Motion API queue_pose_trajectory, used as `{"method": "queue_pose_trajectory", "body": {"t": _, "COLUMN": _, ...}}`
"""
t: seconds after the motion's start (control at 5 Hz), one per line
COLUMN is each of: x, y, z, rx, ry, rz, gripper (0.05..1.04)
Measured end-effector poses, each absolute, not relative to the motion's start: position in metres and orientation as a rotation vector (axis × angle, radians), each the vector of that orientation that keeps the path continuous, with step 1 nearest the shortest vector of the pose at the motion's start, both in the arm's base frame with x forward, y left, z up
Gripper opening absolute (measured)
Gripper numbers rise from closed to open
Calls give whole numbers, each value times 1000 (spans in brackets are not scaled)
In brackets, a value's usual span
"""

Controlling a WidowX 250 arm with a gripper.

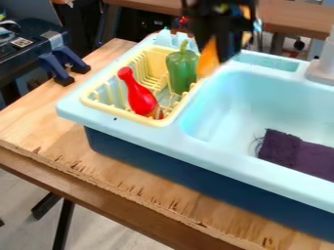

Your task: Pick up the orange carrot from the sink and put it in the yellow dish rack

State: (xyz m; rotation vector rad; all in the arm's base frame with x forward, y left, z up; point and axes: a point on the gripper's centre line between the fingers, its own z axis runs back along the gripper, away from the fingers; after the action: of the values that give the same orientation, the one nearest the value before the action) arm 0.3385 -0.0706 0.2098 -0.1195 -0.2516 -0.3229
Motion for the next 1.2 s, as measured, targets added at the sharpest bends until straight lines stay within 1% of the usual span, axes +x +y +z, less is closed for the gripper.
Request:
{"method": "queue_pose_trajectory", "body": {"t": 0.2, "x": 337, "y": -55, "z": 227, "rx": -151, "ry": -262, "rz": -290, "gripper": 440}}
{"method": "queue_pose_trajectory", "body": {"t": 0.4, "x": 338, "y": -30, "z": 244, "rx": -138, "ry": -269, "rz": -252, "gripper": 440}}
{"method": "queue_pose_trajectory", "body": {"t": 0.6, "x": 343, "y": 5, "z": 250, "rx": -108, "ry": -263, "rz": -183, "gripper": 440}}
{"method": "queue_pose_trajectory", "body": {"t": 0.8, "x": 344, "y": 36, "z": 246, "rx": -80, "ry": -248, "rz": -102, "gripper": 440}}
{"method": "queue_pose_trajectory", "body": {"t": 1.0, "x": 342, "y": 64, "z": 235, "rx": -71, "ry": -211, "rz": -44, "gripper": 440}}
{"method": "queue_pose_trajectory", "body": {"t": 1.2, "x": 335, "y": 68, "z": 206, "rx": -71, "ry": -154, "rz": -23, "gripper": 440}}
